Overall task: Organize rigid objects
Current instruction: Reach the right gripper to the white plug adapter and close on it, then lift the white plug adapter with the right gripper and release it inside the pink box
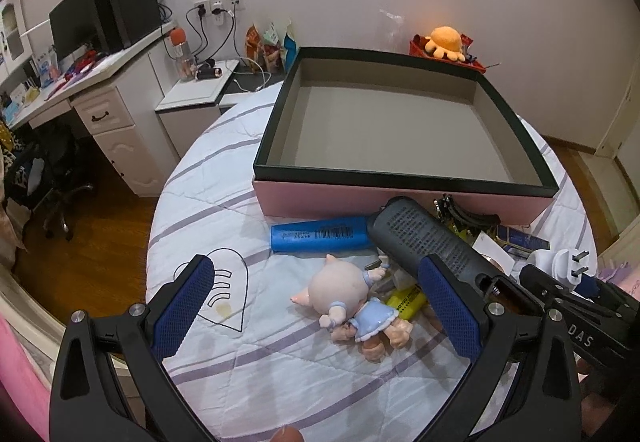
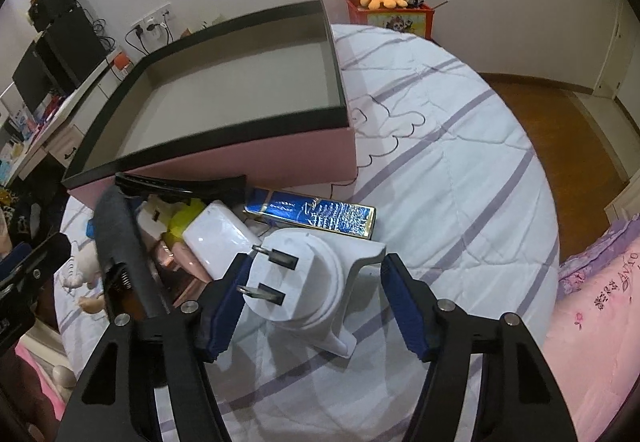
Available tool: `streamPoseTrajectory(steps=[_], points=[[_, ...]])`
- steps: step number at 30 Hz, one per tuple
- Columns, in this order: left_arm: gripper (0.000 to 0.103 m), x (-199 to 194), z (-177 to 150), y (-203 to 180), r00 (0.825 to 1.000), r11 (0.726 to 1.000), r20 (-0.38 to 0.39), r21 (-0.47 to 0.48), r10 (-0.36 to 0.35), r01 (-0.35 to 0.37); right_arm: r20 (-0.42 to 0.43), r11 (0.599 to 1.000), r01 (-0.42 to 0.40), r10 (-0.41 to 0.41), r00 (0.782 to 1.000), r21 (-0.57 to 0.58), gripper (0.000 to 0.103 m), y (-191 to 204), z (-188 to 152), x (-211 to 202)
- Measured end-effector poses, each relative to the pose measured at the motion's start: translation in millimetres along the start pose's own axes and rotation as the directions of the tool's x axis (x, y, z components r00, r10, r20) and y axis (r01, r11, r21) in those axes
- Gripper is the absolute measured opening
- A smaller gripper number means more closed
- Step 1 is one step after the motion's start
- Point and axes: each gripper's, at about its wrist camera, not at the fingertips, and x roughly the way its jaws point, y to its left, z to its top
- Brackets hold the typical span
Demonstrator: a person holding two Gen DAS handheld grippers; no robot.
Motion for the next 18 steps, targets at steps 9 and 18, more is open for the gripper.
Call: streamPoseTrajectory(steps=[9, 18], points=[[0.103, -15.2, 7.9, 0.5, 1.0, 1.0, 0.029, -0.006, -0.009, 0.009, 0.064, 1.0, -0.002, 0.003, 0.998, -0.015, 0.048, 0.5, 10.9, -31.7], [0.103, -8.3, 32.7, 2.6, 0.999, 0.999, 0.037, -0.024, -0.023, 0.024, 0.078, 0.996, 0.01, -0.003, 0.997, -0.091, 0.045, 20.3, 45.9, -27.0]])
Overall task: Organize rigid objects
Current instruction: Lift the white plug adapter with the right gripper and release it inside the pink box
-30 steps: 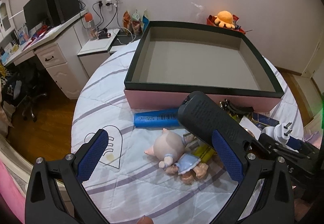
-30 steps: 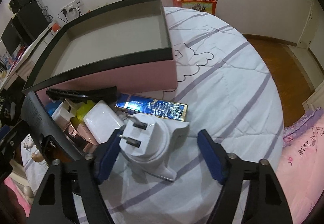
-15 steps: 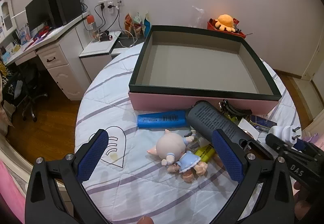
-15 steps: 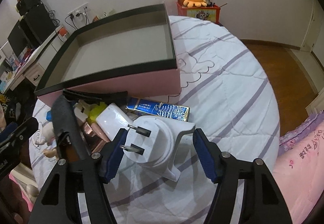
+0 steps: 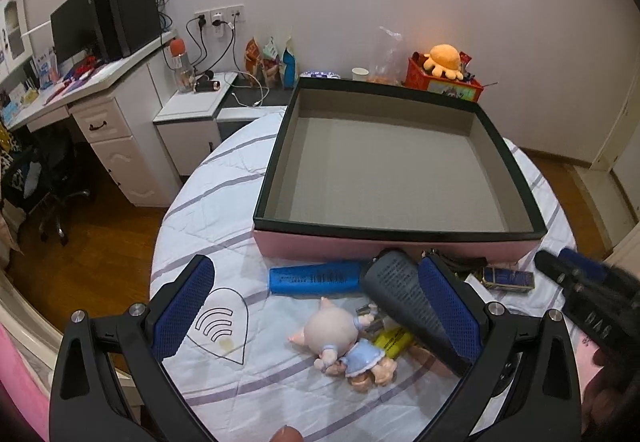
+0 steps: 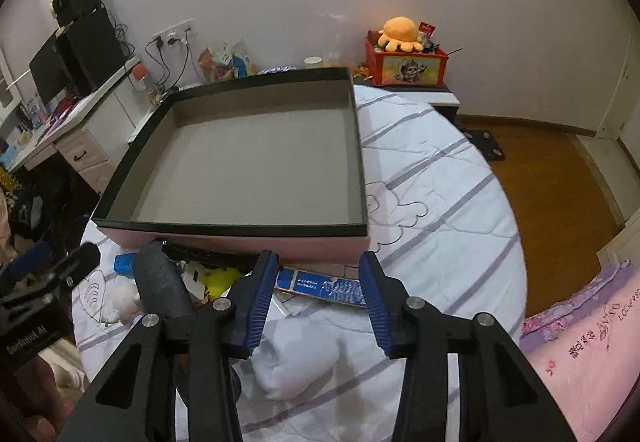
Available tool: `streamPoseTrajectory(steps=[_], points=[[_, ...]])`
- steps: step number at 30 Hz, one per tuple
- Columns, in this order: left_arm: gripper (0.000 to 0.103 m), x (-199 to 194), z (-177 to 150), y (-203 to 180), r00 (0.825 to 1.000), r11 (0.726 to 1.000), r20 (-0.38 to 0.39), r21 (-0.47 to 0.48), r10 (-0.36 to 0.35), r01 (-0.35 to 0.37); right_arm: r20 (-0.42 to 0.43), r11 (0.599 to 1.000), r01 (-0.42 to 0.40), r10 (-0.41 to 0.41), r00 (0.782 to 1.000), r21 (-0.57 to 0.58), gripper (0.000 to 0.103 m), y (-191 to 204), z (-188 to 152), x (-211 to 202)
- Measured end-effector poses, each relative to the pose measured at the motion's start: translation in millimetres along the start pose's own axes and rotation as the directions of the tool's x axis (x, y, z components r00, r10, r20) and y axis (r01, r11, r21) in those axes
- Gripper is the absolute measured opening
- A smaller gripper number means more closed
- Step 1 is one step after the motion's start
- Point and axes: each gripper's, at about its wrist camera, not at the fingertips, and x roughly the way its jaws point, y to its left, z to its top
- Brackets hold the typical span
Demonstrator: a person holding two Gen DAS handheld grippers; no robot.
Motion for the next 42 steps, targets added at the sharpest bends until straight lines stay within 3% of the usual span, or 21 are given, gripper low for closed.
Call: streamPoseTrajectory(steps=[3, 5, 6, 8, 15, 18, 20, 32, 42], points=[[0.103, 1.2, -0.5, 0.0, 1.0, 1.0, 0.004, 0.006, -0.006, 0.006, -0.029, 0.999, -0.024, 0.025, 0.999, 0.025, 0.051, -6.1, -10.7, 7.8], [0.103, 2.3, -1.4, 0.0, 1.0, 1.0, 0.003, 0.007, -0.01, 0.01, -0.049, 0.997, -0.052, 0.054, 0.997, 0.05, 0.077, -11.5, -22.3, 9.0], [0.103, 2.6, -1.8, -0.1, 1.0, 1.0, 0.002, 0.008, -0.012, 0.012, -0.053, 0.997, -0.058, 0.061, 0.997, 0.058, 0.08, -12.2, -27.7, 8.0], [0.103, 3.5, -2.7, -0.4, 1.0, 1.0, 0.0, 0.007, -0.013, 0.013, -0.072, 0.994, -0.076, 0.081, 0.994, 0.073, 0.08, -12.4, -36.8, 8.7], [0.103, 0.2, -9.5, -1.3, 1.0, 1.0, -0.005, 0.011, -0.007, 0.007, -0.143, 0.997, -0.023, 0.034, 0.989, 0.074, 0.079, -8.8, -49.0, 25.4], [0.103, 0.0, -11.8, -1.2, 1.0, 1.0, -0.01, 0.009, -0.006, 0.006, -0.188, 0.997, -0.024, 0.037, 0.982, 0.067, 0.066, -6.9, -55.1, 37.8], [0.103, -0.2, -12.3, -1.1, 1.0, 1.0, -0.008, 0.01, -0.004, 0.004, -0.175, 0.997, -0.028, 0.039, 0.984, 0.066, 0.061, -6.5, -57.1, 38.1], [0.103, -0.6, -13.9, -5.2, 1.0, 1.0, -0.007, 0.017, -0.007, 0.007, -0.125, 0.997, -0.059, 0.065, 0.99, 0.057, 0.06, -8.6, -55.6, 23.2], [0.103, -2.6, -11.8, -6.9, 1.0, 1.0, 0.0, 0.02, -0.009, 0.009, -0.05, 0.998, -0.052, 0.054, 0.997, 0.037, 0.06, -8.5, -34.7, -6.6]])
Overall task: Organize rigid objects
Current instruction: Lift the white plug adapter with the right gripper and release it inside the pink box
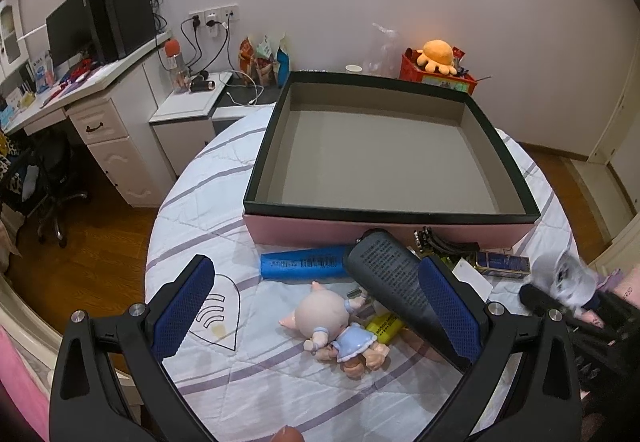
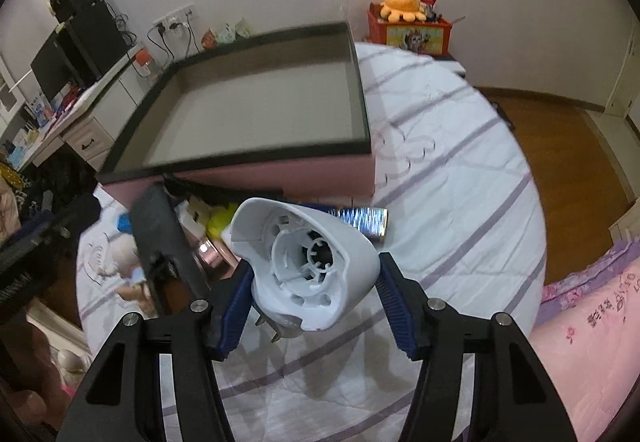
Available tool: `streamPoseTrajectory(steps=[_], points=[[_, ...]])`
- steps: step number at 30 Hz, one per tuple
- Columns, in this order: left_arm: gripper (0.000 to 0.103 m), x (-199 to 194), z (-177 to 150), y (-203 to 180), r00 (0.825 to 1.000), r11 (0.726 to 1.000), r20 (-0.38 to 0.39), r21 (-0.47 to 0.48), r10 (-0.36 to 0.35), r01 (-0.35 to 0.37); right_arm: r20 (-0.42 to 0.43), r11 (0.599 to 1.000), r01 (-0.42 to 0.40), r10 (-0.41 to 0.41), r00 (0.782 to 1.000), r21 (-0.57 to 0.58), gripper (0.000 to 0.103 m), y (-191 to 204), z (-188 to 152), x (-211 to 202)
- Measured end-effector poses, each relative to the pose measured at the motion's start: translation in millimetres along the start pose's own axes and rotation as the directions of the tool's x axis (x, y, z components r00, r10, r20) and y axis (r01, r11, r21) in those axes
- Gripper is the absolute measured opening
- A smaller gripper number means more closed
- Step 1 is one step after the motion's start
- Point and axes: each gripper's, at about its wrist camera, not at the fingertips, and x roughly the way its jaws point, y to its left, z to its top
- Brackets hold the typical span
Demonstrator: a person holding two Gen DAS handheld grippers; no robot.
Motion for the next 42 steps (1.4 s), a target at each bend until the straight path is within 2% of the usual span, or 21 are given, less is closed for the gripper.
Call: streamPoseTrajectory(steps=[3, 8, 12, 17, 22, 26, 30, 32, 38, 42], points=[[0.103, -2.0, 8.0, 2.6, 1.0, 1.0, 0.014, -0.01, -0.001, 0.001, 0.046, 1.0, -0.009, 0.01, 0.999, -0.023, 0.06, 6.4, 16.8, -13.9], [0.103, 3.7, 33.5, 5.6, 0.999, 1.0, 0.03, -0.014, 0.019, -0.019, 0.111, 0.996, -0.031, 0.041, 0.993, -0.087, 0.06, 26.5, 64.8, -19.6], [0.103, 19.9, 56.4, 7.0, 0.998, 0.999, 0.035, -0.014, 0.043, -0.042, 0.105, 0.994, -0.049, 0.06, 0.993, -0.101, 0.06, 40.1, 92.8, 4.4], [0.103, 44.2, 76.8, 6.2, 0.998, 0.998, 0.032, -0.016, 0.055, -0.055, 0.055, 0.993, -0.05, 0.056, 0.997, -0.105, 0.06, 43.3, 113.9, 45.4], [0.103, 68.3, 84.5, 4.1, 0.998, 0.998, 0.011, -0.007, 0.062, -0.062, -0.033, 0.995, -0.03, 0.028, 0.999, -0.094, 0.06, 36.0, 121.7, 92.3], [0.103, 80.8, 83.0, 4.3, 0.998, 0.998, -0.012, -0.009, 0.058, -0.058, -0.081, 0.995, 0.0, -0.009, 0.997, -0.103, 0.06, 34.2, 120.2, 108.7], [0.103, 83.0, 80.7, 4.7, 0.998, 0.999, -0.02, -0.016, 0.051, -0.051, -0.083, 0.993, 0.027, -0.036, 0.996, -0.112, 0.064, 35.7, 121.5, 108.6], [0.103, 79.6, 78.7, 5.4, 0.999, 0.999, -0.016, -0.018, 0.05, -0.051, -0.073, 0.992, 0.035, -0.043, 0.996, -0.118, 0.079, 37.1, 121.1, 107.5], [0.103, 58.7, 72.4, 12.5, 0.999, 0.998, 0.008, -0.034, 0.05, -0.05, -0.033, 0.994, 0.045, -0.048, 0.998, -0.099, 0.08, 32.8, 120.4, 99.6], [0.103, 38.7, 64.1, 19.1, 0.998, 0.998, 0.031, -0.043, 0.052, -0.05, 0.041, 0.996, 0.021, -0.018, 0.999, -0.092, 0.084, 31.3, 119.8, 69.2]])
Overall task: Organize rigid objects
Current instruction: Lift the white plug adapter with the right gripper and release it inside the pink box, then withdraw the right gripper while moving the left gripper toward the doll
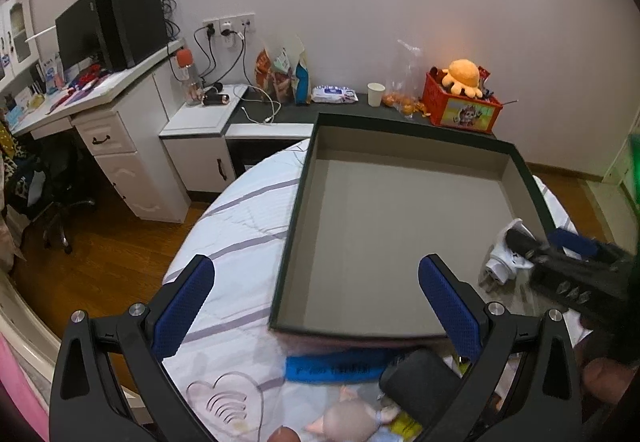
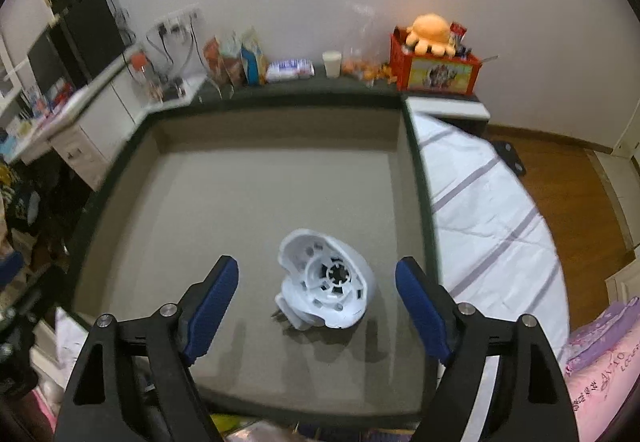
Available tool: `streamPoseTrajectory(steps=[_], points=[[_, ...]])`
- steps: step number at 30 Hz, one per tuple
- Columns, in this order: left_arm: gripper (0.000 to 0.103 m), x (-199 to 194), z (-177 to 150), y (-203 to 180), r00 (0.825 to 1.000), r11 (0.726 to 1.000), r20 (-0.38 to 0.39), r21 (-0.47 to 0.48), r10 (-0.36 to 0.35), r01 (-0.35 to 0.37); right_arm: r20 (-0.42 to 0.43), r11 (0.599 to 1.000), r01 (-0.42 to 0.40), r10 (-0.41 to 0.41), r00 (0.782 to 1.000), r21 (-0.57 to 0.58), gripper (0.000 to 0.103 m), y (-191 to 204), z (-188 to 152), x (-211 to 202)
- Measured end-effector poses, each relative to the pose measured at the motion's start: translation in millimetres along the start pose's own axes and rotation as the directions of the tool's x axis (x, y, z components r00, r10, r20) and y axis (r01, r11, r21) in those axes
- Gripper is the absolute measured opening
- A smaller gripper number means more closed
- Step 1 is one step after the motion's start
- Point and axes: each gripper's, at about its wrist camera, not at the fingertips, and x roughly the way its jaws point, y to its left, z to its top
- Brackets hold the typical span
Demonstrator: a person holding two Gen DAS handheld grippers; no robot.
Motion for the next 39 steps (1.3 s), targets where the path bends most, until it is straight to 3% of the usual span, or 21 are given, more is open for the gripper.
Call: streamPoseTrajectory(steps=[6, 16, 21, 24, 29, 39], points=[[0.103, -23.9, -23.8, 10.7, 1.0, 1.0, -0.011, -0.019, -0.003, 0.003, 0.084, 0.999, -0.033, 0.032, 0.996, 0.008, 0.084, -1.3, -17.1, -54.8], [0.103, -54.5, -86.5, 2.7, 0.994, 0.997, -0.077, -0.034, -0.075, 0.072, 0.118, 0.995, -0.08, 0.073, 0.99, 0.052, 0.084, -12.7, -96.8, -115.6], [0.103, -65.1, -99.9, -12.8, 0.993, 0.996, -0.077, -0.011, -0.094, 0.093, 0.071, 0.992, -0.071, 0.064, 0.995, 0.106, 0.084, -30.6, -125.7, -116.6], [0.103, -64.7, -106.5, -11.8, 0.995, 0.998, -0.079, -0.004, -0.061, 0.061, 0.074, 0.991, -0.074, 0.066, 0.995, 0.113, 0.084, -35.1, -130.4, -119.8], [0.103, -40.6, -124.5, 1.1, 0.989, 0.999, -0.145, -0.014, -0.04, 0.039, 0.076, 0.991, -0.084, 0.076, 0.994, 0.106, 0.084, -35.3, -134.2, -119.8], [0.103, -8.4, -114.2, -8.7, 0.971, 0.985, -0.173, -0.06, -0.167, 0.159, 0.04, 0.992, -0.079, 0.076, 0.996, 0.094, 0.084, -25.1, -132.9, -102.9]])
